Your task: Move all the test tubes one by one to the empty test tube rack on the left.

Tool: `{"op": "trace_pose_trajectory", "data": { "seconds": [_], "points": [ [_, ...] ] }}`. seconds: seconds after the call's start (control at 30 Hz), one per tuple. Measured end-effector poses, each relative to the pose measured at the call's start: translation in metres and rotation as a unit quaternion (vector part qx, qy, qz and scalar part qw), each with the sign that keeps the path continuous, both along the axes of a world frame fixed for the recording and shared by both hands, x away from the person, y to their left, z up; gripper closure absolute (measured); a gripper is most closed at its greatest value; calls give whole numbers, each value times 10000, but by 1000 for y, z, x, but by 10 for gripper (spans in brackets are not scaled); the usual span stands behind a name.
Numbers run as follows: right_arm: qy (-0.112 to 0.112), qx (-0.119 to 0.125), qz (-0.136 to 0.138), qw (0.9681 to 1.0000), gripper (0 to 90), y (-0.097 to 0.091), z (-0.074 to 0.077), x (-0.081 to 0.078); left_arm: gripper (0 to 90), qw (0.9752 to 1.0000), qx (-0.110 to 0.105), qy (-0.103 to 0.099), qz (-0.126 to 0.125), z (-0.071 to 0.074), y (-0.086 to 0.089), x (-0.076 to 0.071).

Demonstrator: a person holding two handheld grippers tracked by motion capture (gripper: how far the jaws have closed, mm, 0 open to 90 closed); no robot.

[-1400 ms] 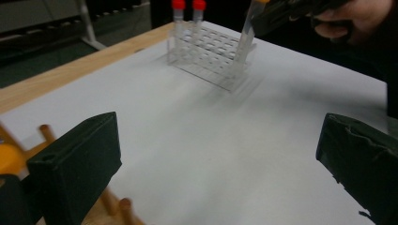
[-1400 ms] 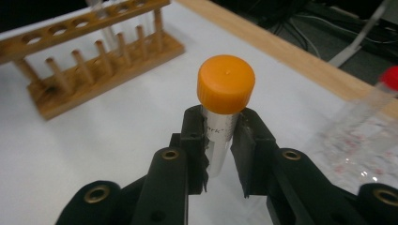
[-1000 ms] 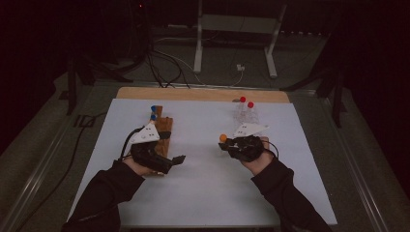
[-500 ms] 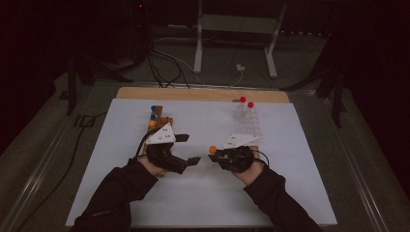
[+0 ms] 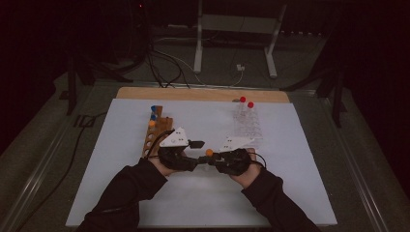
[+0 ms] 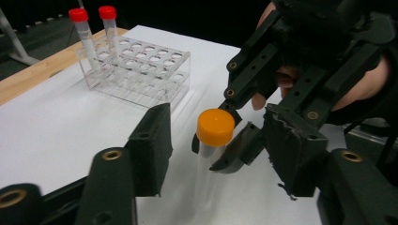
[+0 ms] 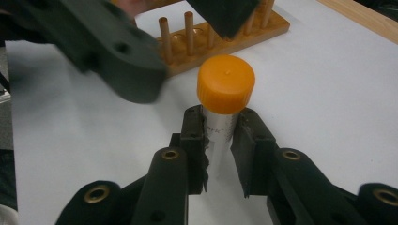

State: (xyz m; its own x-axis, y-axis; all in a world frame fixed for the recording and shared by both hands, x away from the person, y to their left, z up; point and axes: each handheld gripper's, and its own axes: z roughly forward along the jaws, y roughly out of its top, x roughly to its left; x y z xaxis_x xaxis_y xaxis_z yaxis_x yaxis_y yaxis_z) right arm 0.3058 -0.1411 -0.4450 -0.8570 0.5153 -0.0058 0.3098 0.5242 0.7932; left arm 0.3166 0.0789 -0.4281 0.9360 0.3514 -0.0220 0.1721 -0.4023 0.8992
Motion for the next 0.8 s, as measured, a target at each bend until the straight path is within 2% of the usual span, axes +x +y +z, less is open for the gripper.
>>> {"op": "trace_pose_trajectory", "data": {
  "seconds": [0.23, 0.3, 0.43, 0.67, 0.8],
  "points": [
    [1, 22, 52, 10000, 753, 1, 1, -1, 600, 9999, 79, -41, -106, -4, -7, 2],
    [-6, 8, 57, 10000, 753, 1, 1, -2, 624, 9999, 56, 27, -132, -5, -8, 4],
    [3, 22, 45, 10000, 753, 0, 1, -2, 697, 9999, 83, 13, -144, -5, -9, 5],
    [5, 65, 32, 10000, 749, -1, 2, -1, 717, 9998, 125, -41, -120, -3, -11, 4],
    [-24, 72, 29, 10000, 714, -2, 3, -2, 718, 9998, 136, -125, -83, 1, -9, 3]
  ]
}}
